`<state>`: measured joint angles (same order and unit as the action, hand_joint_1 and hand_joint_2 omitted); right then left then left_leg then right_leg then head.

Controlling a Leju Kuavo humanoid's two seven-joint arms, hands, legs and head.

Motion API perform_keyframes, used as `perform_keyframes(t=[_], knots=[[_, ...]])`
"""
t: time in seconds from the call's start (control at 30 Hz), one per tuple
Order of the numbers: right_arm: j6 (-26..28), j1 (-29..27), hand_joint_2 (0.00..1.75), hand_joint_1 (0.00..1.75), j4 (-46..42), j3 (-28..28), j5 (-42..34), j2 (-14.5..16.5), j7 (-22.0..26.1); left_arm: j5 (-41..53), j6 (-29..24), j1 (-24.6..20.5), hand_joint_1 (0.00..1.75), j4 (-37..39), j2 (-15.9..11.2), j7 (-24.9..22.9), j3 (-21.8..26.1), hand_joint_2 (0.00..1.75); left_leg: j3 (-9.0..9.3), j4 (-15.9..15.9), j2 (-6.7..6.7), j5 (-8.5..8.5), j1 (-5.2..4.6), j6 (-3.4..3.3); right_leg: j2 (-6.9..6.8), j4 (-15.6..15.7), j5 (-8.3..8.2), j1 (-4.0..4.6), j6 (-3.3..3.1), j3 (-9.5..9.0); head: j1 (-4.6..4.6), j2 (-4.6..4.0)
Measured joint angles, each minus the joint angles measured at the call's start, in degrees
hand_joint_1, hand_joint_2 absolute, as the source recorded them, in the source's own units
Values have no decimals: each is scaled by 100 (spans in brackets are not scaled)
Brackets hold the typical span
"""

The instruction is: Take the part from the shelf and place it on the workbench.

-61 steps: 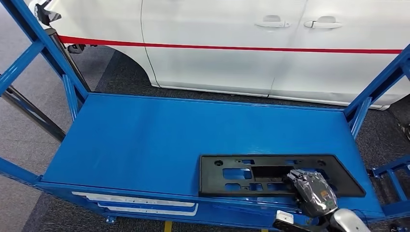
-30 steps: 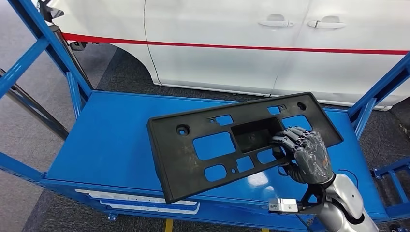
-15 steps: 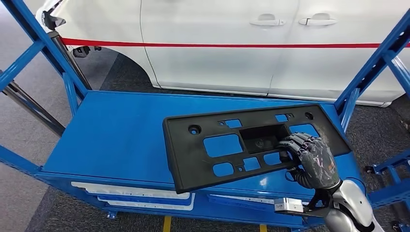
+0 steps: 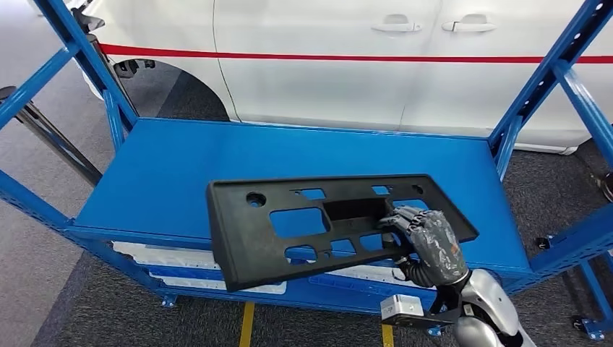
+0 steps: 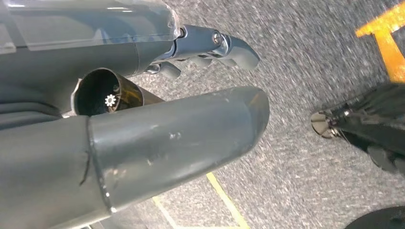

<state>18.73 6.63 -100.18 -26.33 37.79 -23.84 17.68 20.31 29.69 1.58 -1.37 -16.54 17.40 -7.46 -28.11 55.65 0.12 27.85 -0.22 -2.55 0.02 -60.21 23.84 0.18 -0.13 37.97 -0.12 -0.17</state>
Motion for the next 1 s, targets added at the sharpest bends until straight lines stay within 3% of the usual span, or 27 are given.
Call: perform_keyframes(t=[0.1,0.13,0.17,0.2,0.27,0.3,0.37,0.47,0.5,0.53,0.6,0.63,0.67,0.7,0.73,0.77,0.8,0.87,0.9,0.97,1.0], knots=[[-46,-206,175,175,-189,-18,-380,-89,112,22,126,53,0,-72,-161,71,0,0,-182,-45,34,-208,27,-26,9,-839,788,-43,84,217,17,0],[-68,-264,175,175,-236,-16,-447,-113,132,37,145,75,0,-77,-193,102,-1,0,-270,-22,45,-261,33,-12,7,-1151,952,-69,114,257,17,0],[-92,-327,175,175,-274,-12,-489,-132,140,52,155,90,0,-77,-220,133,-1,0,-364,12,56,-307,43,10,3,-1324,978,-93,143,229,18,0],[-125,-397,175,175,-307,-3,-521,-150,139,71,160,97,0,-77,-239,168,-2,0,-466,57,64,-347,60,32,0,-1322,895,-117,173,118,18,0],[-190,-521,175,175,-359,41,-573,-193,108,113,166,94,0,-71,-286,255,2,0,-675,189,67,-411,100,90,-7,-783,668,-171,233,-358,19,0],[-209,-579,175,175,-376,95,-603,-215,71,118,180,90,0,-62,-310,294,13,0,-768,265,61,-435,112,126,-2,-430,648,-170,236,-614,17,0],[-185,-807,175,175,-406,330,-718,-292,-9,6,246,127,0,-29,-354,318,105,0,-856,362,42,-476,110,202,15,1,718,-154,167,-881,17,0],[-116,-1385,175,175,-452,1035,-1105,-496,54,-383,273,352,0,19,-333,261,487,0,-876,377,3,-519,117,316,15,58,663,-143,1,-827,22,0],[-108,-1544,175,175,-465,1292,-1210,-549,101,-486,251,443,0,39,-302,241,624,0,-912,453,-7,-391,126,343,13,73,600,-148,-50,-776,21,0],[-103,-1694,175,175,-483,1528,-1284,-587,120,-582,231,529,0,59,-257,207,746,0,-968,622,-15,-158,135,361,16,86,529,-153,-94,-708,18,0],[-147,-2142,175,175,-603,2032,-1438,-616,90,-902,181,668,0,83,-103,115,1005,0,-1093,1220,-18,496,141,377,14,87,408,-134,-129,-563,13,0],[-275,-2458,175,175,-699,2356,-1541,-606,95,-1099,126,722,0,87,14,84,1162,0,-1124,1551,-17,711,142,380,-9,81,359,-119,-125,-488,14,0],[-531,-2768,175,175,-803,2790,-1620,-554,153,-1284,44,773,0,89,150,76,1340,0,-1099,1798,-16,776,140,375,-40,69,309,-107,-118,-408,15,0],[-906,-3006,175,175,-893,3271,-1649,-460,266,-1426,-40,826,0,92,298,79,1512,0,-997,1897,-15,701,140,362,-63,54,257,-98,-111,-319,16,0],[-1355,-3133,175,175,-957,3779,-1611,-310,401,-1508,-104,874,0,97,436,84,1645,0,-804,1802,-16,545,137,334,-70,35,203,-90,-105,-230,16,0],[-1809,-3179,175,175,-1005,4289,-1526,-127,529,-1561,-147,924,0,105,551,85,1753,0,-505,1508,-21,402,127,291,-62,16,148,-84,-95,-155,16,0],[-2221,-3182,175,175,-1035,4755,-1422,54,634,-1595,-161,965,0,112,644,82,1833,0,-148,1068,-26,375,108,235,-49,0,99,-76,-79,-102,16,0],[-2851,-3111,175,175,-1030,5609,-1155,380,754,-1650,-158,1029,0,126,759,87,1956,0,400,273,-34,478,63,162,-42,6,-6,-82,-20,-74,19,0],[-3064,-3036,175,175,-989,5963,-1019,510,790,-1669,-150,1051,0,130,796,94,2004,0,507,66,-34,528,38,140,-46,33,-66,-94,21,-78,17,0],[-3302,-2854,175,175,-856,6519,-806,697,829,-1698,-130,1088,0,146,844,106,2083,0,466,-46,-15,404,22,102,-36,101,-173,-122,104,-70,16,0],[-3363,-2778,175,175,-770,6742,-737,756,843,-1709,-120,1101,0,154,859,106,2115,0,413,-96,3,318,27,66,-25,79,-103,-126,133,-34,16,0]])
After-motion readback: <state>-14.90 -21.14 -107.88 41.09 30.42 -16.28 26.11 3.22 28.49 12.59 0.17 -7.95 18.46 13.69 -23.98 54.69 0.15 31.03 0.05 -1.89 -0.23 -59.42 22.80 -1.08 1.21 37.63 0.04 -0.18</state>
